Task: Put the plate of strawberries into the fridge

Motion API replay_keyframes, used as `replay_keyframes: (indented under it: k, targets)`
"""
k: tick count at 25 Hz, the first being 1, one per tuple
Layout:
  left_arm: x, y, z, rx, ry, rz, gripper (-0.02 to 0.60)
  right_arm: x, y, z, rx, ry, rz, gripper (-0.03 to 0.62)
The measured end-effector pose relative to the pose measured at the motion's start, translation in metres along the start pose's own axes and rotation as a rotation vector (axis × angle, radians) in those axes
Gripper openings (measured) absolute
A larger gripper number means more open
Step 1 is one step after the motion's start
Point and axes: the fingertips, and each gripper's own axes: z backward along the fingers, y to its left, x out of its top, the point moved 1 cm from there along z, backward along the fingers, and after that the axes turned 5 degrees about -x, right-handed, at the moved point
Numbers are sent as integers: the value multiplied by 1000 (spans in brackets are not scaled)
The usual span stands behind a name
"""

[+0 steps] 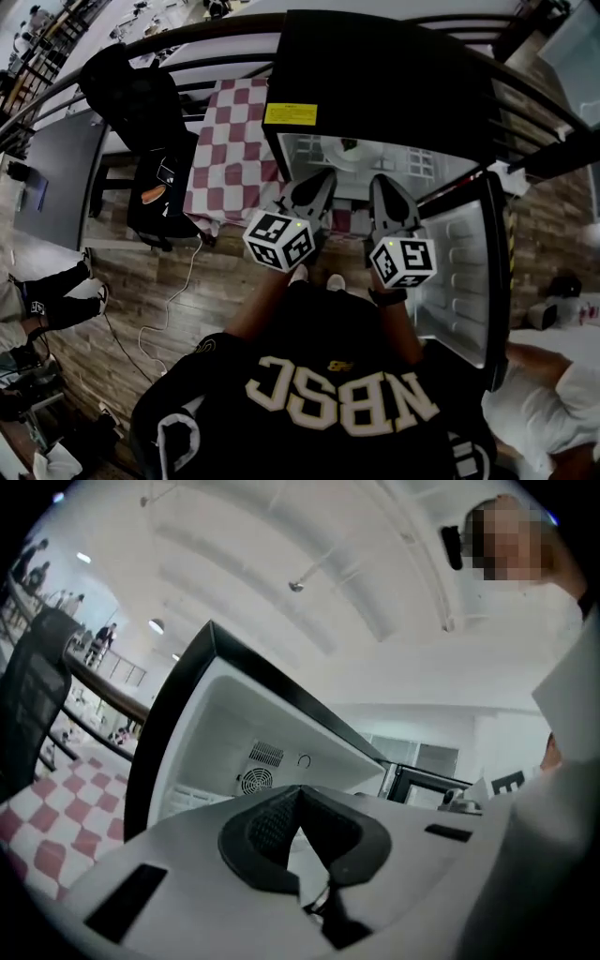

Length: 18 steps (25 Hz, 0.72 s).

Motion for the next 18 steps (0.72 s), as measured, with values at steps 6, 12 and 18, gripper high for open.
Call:
replay_keyframes:
  k: [6, 12, 18]
  targets:
    - [11, -4, 5, 68, -25, -230, 16, -6, 8, 1, 8, 33, 44, 21]
    - [9, 0, 8, 92, -36, -221, 15, -1, 5, 4, -6, 24, 60, 21]
    - [6, -2, 6, 97, -38, -220, 17, -4, 0, 6, -15, 33, 62, 21]
